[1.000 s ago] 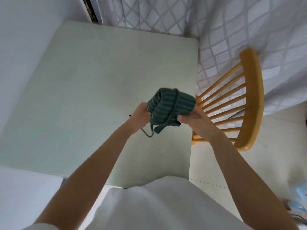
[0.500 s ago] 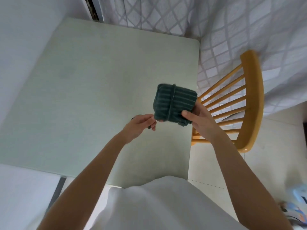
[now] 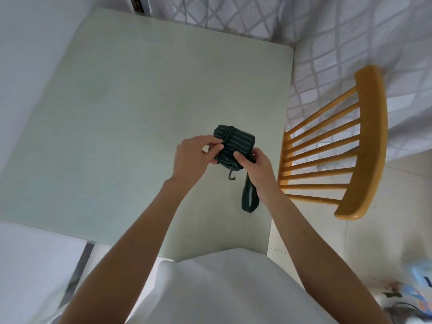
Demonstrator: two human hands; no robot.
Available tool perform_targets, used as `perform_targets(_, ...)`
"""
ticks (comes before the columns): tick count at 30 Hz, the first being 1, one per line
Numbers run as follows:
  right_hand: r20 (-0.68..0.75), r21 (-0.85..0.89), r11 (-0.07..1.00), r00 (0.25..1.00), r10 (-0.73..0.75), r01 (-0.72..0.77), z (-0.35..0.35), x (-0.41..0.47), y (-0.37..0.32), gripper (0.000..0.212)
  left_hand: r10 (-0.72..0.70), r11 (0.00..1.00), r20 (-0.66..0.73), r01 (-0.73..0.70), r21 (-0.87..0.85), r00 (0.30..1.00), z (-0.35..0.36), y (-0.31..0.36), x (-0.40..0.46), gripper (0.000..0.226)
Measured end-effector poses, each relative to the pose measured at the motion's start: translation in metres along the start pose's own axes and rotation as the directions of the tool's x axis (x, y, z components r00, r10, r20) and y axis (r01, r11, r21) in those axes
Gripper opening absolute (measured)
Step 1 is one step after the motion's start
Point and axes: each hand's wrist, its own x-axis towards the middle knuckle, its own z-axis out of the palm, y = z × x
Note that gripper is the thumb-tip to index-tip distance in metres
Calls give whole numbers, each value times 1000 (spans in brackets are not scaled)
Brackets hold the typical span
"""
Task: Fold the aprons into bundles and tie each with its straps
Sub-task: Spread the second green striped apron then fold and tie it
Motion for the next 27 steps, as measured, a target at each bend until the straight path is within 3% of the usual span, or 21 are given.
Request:
perform_targets(3,106,195,973,989,106,-125,29,9,1,41,-46,998,-137,39,-56,990,2,-20,-3,12)
perform_targets(8,179,272,952,980,90,-137,48,45,10,73,-182,976,-174,157,-150,968,12,-49,20,15)
perform_targets(10,124,127,986,988,90,-106,53,66,19,74,-218,966,-145,193,-172,965,27,-62,34,18)
perform_targets(12,9,-155,984,995,94,-92,52,85,31,70,-246,957,-114,223,-184,963,45,-72,46,19)
perform_targets(15,-104,-497,860,992,76,-118,42,100,43,68,-207,965,-90,188,-181,974,67,-78,60,20)
perform_targets(18,-200,-682,731,955,-219,25,28,96,41,72,-111,982,-37,104,-155,993,81,-75,69,19)
perform_targets(20,-129,-664,705,891,-436,249,20,99,36,56,-70,985,-3,69,-160,998,87,-72,73,19)
perform_targets(22,45,-549,695,847,-530,465,18,105,26,36,-75,978,30,79,-194,997,85,-72,76,19)
perform_targets(24,232,-519,615,790,-567,594,21,111,18,25,-95,969,47,103,-226,994,79,-76,75,17)
perform_targets(27,385,-623,484,780,-494,614,30,117,16,20,-126,972,39,131,-195,991,68,-89,63,13)
